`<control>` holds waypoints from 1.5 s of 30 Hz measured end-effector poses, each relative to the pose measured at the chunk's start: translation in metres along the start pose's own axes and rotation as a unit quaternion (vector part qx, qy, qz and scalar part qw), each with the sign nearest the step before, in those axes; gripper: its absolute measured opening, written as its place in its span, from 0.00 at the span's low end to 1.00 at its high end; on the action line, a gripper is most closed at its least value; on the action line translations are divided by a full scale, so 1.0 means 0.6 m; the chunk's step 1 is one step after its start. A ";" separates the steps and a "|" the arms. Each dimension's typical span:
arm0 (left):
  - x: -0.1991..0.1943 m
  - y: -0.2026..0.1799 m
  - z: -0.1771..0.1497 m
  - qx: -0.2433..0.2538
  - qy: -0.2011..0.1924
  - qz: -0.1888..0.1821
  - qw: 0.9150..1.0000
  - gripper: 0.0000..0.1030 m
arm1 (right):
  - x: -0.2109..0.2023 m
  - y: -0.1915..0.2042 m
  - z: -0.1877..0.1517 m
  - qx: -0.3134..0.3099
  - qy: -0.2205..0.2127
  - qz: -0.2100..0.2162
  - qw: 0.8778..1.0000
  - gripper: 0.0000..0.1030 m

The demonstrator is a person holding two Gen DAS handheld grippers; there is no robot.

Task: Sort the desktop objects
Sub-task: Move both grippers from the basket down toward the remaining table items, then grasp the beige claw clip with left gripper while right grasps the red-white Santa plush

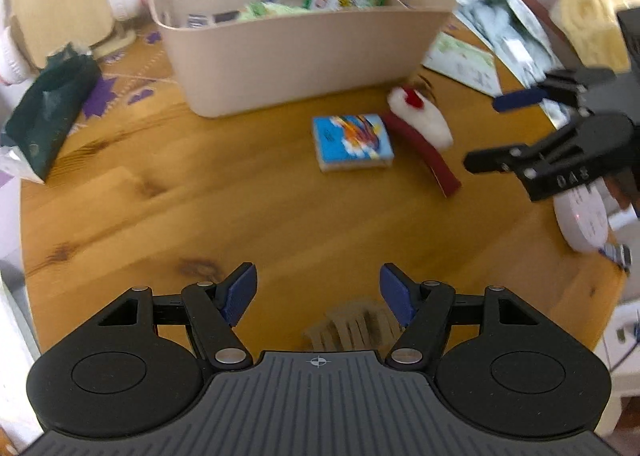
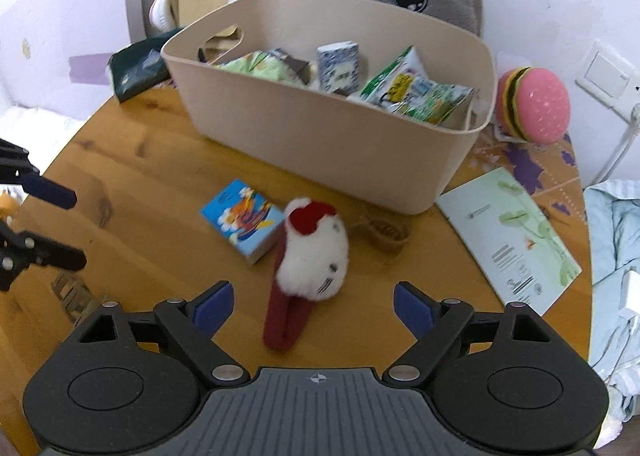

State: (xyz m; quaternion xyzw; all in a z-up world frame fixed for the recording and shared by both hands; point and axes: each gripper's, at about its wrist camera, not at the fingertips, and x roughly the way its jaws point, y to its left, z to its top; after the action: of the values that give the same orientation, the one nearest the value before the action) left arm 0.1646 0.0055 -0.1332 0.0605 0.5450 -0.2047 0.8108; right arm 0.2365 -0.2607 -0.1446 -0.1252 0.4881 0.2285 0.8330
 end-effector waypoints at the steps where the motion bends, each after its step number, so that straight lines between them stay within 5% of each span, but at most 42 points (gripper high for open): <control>1: 0.001 -0.004 -0.006 0.014 0.005 -0.005 1.000 0.67 | 0.001 0.003 -0.002 -0.001 0.002 0.000 1.000 0.90; 9: 0.000 -0.032 -0.036 0.132 0.032 -0.051 0.989 0.67 | 0.010 0.015 -0.023 -0.008 0.014 0.009 1.000 0.91; 17: 0.043 -0.068 -0.045 0.227 0.053 -0.051 0.971 0.67 | 0.030 0.021 -0.029 -0.019 0.016 0.002 1.000 0.91; 24: 0.088 -0.078 -0.033 0.233 0.066 -0.047 0.969 0.67 | 0.063 0.018 -0.027 -0.010 0.016 -0.005 1.000 0.91; 29: 0.109 -0.072 -0.025 0.219 0.066 -0.048 0.972 0.52 | 0.086 0.012 -0.022 0.001 0.011 -0.011 1.000 0.90; 33: 0.110 -0.065 -0.016 0.202 0.057 -0.050 0.976 0.38 | 0.103 0.007 -0.017 0.005 0.019 -0.010 1.000 0.68; 38: 0.110 -0.061 -0.016 0.192 0.056 -0.055 0.978 0.36 | 0.106 0.004 -0.013 0.005 0.017 -0.008 1.000 0.21; 45: 0.098 -0.060 -0.024 0.190 0.048 -0.049 0.979 0.32 | 0.087 0.005 -0.020 0.002 0.018 0.000 1.000 0.17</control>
State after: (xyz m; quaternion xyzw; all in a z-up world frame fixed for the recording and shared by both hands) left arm 0.1569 -0.0380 -0.1879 0.1963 0.5367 -0.3405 0.7467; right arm 0.2477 -0.2498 -0.1961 -0.1280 0.5031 0.2253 0.8245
